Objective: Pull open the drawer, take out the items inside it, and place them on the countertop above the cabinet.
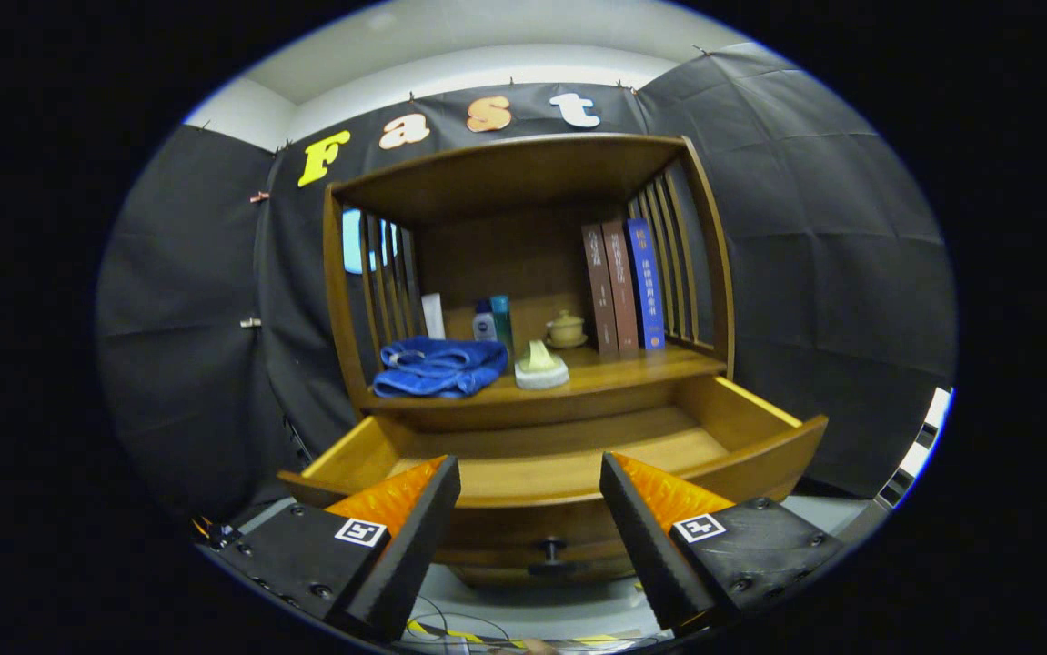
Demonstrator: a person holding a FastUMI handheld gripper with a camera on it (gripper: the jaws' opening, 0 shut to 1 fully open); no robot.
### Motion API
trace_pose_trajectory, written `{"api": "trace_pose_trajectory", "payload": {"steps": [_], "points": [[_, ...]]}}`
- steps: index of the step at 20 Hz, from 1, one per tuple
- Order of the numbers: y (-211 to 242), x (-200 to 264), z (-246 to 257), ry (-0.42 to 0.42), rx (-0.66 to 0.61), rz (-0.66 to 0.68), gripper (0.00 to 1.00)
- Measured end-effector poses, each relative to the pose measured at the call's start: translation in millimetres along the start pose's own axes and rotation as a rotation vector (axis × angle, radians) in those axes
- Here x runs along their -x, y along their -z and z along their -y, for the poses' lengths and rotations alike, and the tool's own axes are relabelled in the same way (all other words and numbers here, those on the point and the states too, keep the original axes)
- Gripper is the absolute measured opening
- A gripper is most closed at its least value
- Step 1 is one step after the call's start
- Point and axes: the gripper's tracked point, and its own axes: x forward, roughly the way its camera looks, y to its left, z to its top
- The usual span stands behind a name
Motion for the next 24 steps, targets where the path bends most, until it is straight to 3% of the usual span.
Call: {"api": "trace_pose_trajectory", "payload": {"steps": [9, 15, 24], "points": [[72.7, -34.0, 15.0, 0.038, 0.021, -0.161, 0.99], [67.6, -44.6, 13.6, 0.046, 0.02, -0.145, 0.99], [51.4, -114.3, 12.1, 0.06, 0.028, -0.149, 0.99]]}}
